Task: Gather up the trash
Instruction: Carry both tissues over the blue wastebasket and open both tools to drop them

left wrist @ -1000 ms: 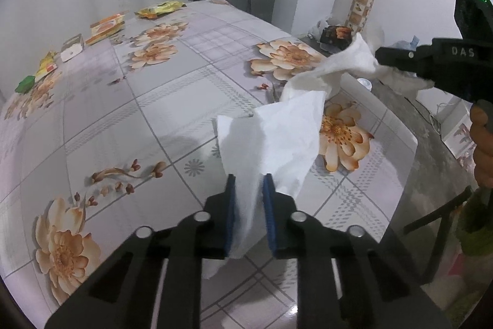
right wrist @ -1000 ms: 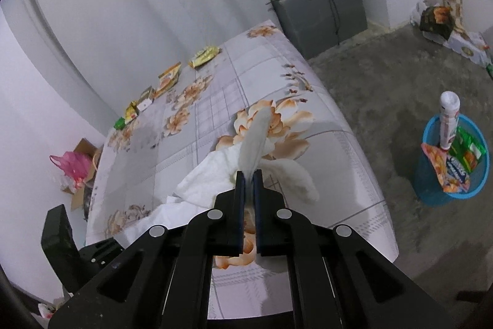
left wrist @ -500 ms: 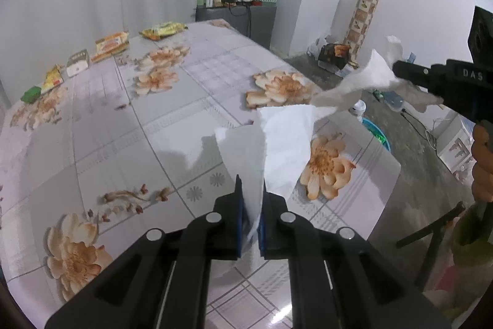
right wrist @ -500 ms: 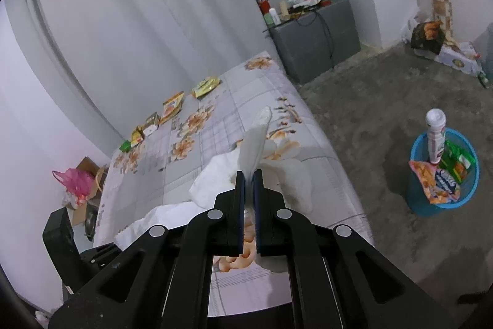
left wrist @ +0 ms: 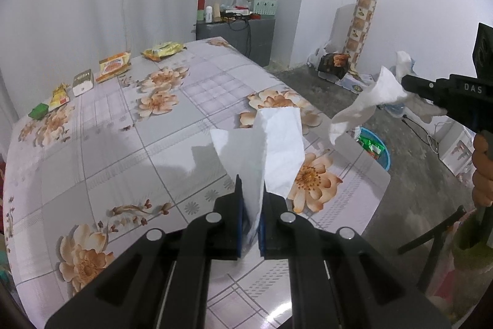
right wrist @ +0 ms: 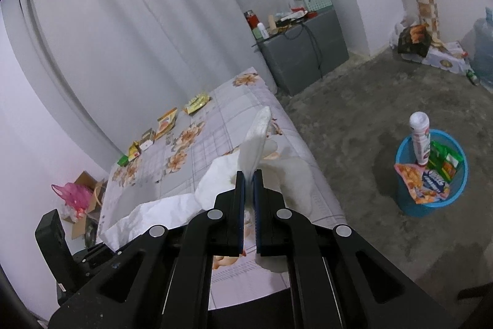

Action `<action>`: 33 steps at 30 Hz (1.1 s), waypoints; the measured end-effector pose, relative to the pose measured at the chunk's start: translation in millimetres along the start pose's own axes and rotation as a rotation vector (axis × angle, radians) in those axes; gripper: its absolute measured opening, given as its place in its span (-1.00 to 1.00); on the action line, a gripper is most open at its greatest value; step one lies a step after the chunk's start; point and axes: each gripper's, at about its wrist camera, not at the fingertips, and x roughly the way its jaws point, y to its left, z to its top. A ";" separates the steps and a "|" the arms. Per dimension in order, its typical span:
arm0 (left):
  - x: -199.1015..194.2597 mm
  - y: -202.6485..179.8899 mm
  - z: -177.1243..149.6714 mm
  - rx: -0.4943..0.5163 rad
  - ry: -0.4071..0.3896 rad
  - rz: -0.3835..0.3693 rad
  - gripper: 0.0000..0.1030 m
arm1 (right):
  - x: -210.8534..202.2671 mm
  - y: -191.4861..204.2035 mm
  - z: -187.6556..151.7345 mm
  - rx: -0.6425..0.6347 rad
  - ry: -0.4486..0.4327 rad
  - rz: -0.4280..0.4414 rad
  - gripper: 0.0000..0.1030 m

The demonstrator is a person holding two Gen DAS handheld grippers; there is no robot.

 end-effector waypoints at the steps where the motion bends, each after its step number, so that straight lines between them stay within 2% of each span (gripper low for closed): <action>1: -0.8 -1.3 0.8 0.003 -0.002 0.000 -0.87 | -1.4 -1.2 0.5 0.001 -0.003 0.000 -0.92; 6: -6.0 -10.4 8.9 0.019 -0.024 -0.013 -0.87 | -14.8 -7.3 3.2 0.011 -0.044 -0.013 -0.92; 9: -7.8 -18.8 17.9 0.036 -0.041 -0.042 -0.87 | -29.3 -18.7 9.5 0.030 -0.087 -0.049 -0.92; 14: 2.8 -44.3 43.6 0.085 -0.053 -0.127 -0.87 | -62.5 -52.8 18.0 0.072 -0.187 -0.183 -0.93; 18: 26.8 -78.2 66.3 0.146 -0.021 -0.191 -0.87 | -81.8 -92.5 17.6 0.135 -0.238 -0.289 -0.92; 22: 62.3 -122.7 90.4 0.215 0.043 -0.268 -0.87 | -83.6 -135.4 15.4 0.201 -0.243 -0.379 -0.92; 27: 132.0 -209.0 119.4 0.316 0.175 -0.368 -0.86 | -60.8 -195.4 18.0 0.297 -0.208 -0.459 -0.92; 29: 172.4 -251.4 125.7 0.371 0.252 -0.380 -0.86 | -42.1 -222.4 21.3 0.341 -0.179 -0.482 -0.92; 33: 243.1 -316.4 129.0 0.439 0.353 -0.388 -0.86 | -2.3 -278.1 28.4 0.414 -0.106 -0.524 -0.92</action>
